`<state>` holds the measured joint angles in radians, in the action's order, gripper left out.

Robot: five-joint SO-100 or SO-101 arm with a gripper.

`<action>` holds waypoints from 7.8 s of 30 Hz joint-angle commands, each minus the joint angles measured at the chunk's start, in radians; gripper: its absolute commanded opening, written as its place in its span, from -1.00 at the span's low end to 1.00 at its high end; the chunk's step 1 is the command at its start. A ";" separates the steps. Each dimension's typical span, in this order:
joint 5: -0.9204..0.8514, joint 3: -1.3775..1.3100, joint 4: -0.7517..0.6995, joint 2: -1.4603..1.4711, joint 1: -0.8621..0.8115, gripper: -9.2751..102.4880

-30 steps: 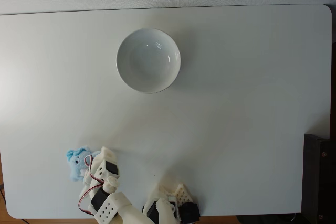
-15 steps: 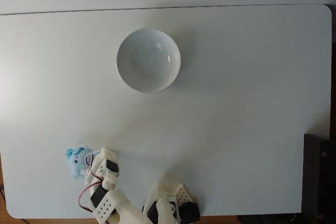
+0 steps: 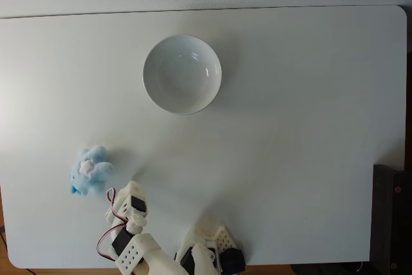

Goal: Grasp a skyblue doll and put it into the bowl.

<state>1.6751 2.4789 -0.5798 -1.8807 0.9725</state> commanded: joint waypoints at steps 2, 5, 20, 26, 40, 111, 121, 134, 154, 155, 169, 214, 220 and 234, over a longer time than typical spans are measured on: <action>-0.003 -0.020 -0.003 -0.097 -0.006 -0.84; -0.003 -0.012 -0.003 -0.104 -0.005 -0.83; -0.006 0.002 -0.008 -0.225 -0.005 -0.35; -0.005 -0.020 0.011 -0.310 -0.025 0.17; -0.005 -0.215 0.012 -0.135 -0.058 0.25; 0.009 -0.238 0.285 0.213 -0.106 -0.86; 0.011 -0.239 0.285 0.008 -0.225 -0.79; 0.011 -0.255 0.301 -0.270 -0.540 -0.79; 0.008 -0.607 0.471 0.138 -0.834 -0.78; 0.008 -0.638 0.476 0.178 -0.834 -0.78; -0.003 -0.807 0.476 0.491 -0.839 -0.65; -0.006 -0.867 0.588 0.396 -0.923 -0.52; -0.006 -0.862 0.588 0.319 -0.923 -0.85; -0.003 -0.859 0.588 0.052 -0.910 -0.83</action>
<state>1.6766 1.6245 0.0015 -1.7196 0.0506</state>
